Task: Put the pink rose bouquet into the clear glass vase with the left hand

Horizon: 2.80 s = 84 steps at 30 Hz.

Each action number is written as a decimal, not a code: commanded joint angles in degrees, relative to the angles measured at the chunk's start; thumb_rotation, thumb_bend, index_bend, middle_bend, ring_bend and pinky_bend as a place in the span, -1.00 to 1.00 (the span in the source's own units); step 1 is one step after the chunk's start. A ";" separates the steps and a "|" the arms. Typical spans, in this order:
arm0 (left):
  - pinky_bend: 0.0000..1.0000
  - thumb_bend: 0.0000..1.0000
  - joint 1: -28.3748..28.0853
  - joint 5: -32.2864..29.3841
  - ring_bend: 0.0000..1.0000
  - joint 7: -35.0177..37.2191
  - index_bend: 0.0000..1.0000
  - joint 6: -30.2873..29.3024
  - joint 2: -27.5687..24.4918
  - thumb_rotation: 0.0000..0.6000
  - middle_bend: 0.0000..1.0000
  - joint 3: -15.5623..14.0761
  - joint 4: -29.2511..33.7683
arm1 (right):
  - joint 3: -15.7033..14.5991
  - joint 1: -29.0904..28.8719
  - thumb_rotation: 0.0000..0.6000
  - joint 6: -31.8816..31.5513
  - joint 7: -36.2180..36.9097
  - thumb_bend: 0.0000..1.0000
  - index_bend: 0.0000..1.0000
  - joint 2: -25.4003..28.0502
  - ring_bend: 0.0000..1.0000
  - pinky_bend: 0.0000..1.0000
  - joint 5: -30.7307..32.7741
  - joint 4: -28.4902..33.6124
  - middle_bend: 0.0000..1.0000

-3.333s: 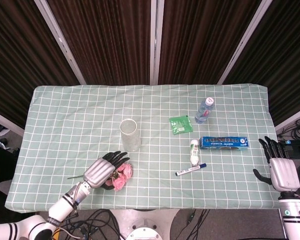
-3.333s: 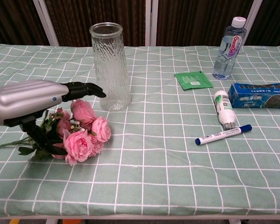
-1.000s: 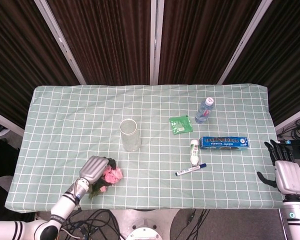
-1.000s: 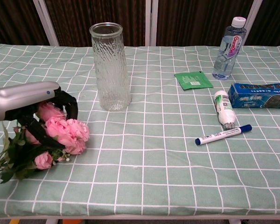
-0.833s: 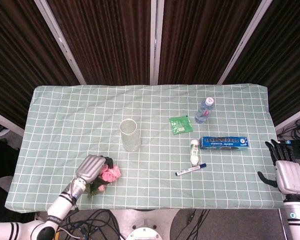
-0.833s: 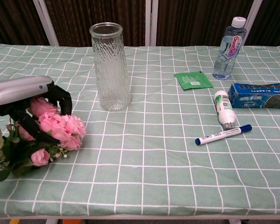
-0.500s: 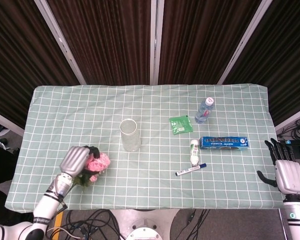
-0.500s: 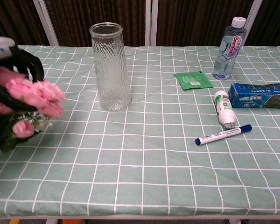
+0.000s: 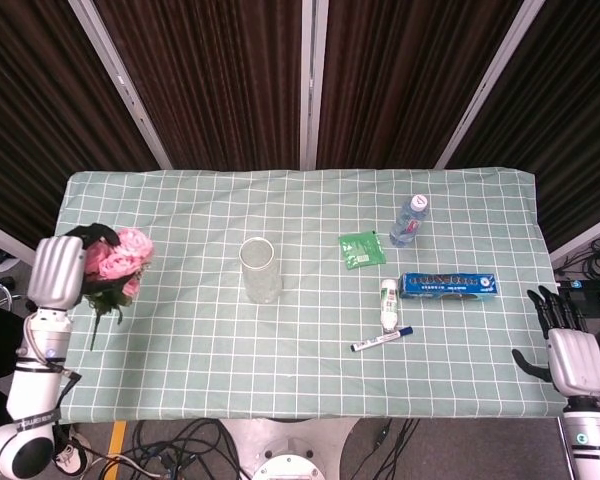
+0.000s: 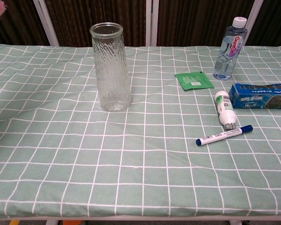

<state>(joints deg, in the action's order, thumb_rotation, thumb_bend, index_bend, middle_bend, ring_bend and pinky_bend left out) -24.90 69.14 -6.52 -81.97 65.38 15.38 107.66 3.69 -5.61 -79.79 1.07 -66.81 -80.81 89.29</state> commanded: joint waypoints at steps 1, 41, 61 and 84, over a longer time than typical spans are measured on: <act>0.28 -0.66 -0.51 1.81 0.00 3.20 0.05 -3.28 1.28 1.00 0.00 3.60 -1.69 | -0.03 0.00 1.00 0.06 -0.08 -0.69 -1.00 -0.18 -1.00 -1.00 -0.02 -0.05 -1.00; 0.27 -0.66 -29.13 4.11 -0.01 12.66 0.06 -13.72 33.26 1.00 -0.01 21.55 -23.54 | 0.59 -0.37 1.00 4.65 3.86 -0.69 -1.00 -1.07 -1.00 -1.00 3.66 -3.79 -1.00; 0.25 -0.66 -28.75 6.72 -0.03 20.98 0.05 -15.25 42.92 1.00 -0.03 16.18 -38.10 | 1.11 -1.39 1.00 7.58 4.99 -0.69 -1.00 -0.71 -1.00 -1.00 5.19 -4.98 -1.00; -0.57 -0.91 -22.74 10.78 -0.81 24.07 -0.77 -12.53 42.34 1.00 -0.88 9.83 -34.47 | 1.05 -2.07 1.00 8.80 4.85 -0.69 -1.00 -1.27 -1.00 -1.00 5.36 -5.18 -1.00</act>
<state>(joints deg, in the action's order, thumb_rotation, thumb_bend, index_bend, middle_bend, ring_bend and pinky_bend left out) -47.72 79.85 17.46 -94.56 107.81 25.27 73.10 4.73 -7.68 -70.99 5.92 -68.08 -75.44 84.10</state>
